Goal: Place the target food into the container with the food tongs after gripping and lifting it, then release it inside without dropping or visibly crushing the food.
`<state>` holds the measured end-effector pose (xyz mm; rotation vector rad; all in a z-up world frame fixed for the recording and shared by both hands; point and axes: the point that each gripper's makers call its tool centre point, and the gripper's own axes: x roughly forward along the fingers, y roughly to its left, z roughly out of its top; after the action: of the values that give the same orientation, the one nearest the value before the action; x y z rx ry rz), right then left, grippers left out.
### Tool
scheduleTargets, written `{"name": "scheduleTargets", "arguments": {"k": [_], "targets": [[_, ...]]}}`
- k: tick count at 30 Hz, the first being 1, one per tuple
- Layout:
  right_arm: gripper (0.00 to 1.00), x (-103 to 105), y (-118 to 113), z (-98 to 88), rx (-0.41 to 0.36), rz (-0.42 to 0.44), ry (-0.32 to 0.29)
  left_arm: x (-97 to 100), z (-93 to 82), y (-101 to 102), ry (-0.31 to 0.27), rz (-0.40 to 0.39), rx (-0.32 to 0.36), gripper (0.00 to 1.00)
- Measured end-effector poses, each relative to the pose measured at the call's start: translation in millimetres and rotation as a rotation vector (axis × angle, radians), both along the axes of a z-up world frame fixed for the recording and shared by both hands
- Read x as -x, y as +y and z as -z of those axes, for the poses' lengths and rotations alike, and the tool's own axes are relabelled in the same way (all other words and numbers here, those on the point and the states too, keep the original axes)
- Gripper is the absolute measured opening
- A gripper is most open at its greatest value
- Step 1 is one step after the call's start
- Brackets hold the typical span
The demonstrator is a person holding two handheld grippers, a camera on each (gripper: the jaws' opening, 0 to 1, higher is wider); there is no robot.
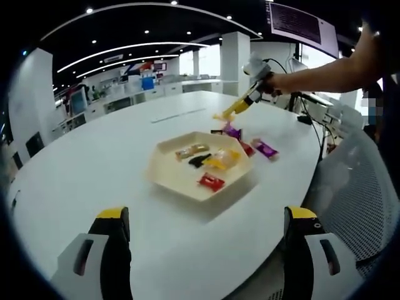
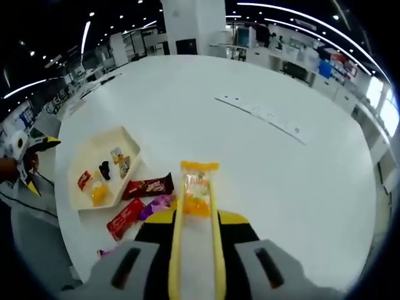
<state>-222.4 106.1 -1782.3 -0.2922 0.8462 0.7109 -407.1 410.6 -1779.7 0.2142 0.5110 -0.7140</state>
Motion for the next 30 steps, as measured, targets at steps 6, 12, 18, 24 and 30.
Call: {"name": "scheduleTargets", "arguments": {"k": [6, 12, 18, 24, 30], "targets": [[0.22, 2, 5, -12.6, -0.015, -0.011, -0.019, -0.5, -0.9, 0, -0.005, -0.001, 0.001, 0.99], [0.22, 10, 25, -27.0, -0.032, -0.053, -0.04, -0.6, -1.6, 0, -0.007, -0.003, 0.002, 0.99], [0.22, 30, 60, -37.3, -0.057, -0.131, -0.048, -1.3, -2.2, 1, -0.011, -0.005, 0.005, 0.99], [0.22, 56, 103, -42.3, -0.075, -0.238, -0.05, -1.3, -3.1, 1, -0.014, -0.007, 0.007, 0.99], [0.23, 73, 135, -33.3, -0.084, -0.324, -0.04, -1.4, -3.7, 2, -0.016, -0.011, 0.008, 0.99]]}}
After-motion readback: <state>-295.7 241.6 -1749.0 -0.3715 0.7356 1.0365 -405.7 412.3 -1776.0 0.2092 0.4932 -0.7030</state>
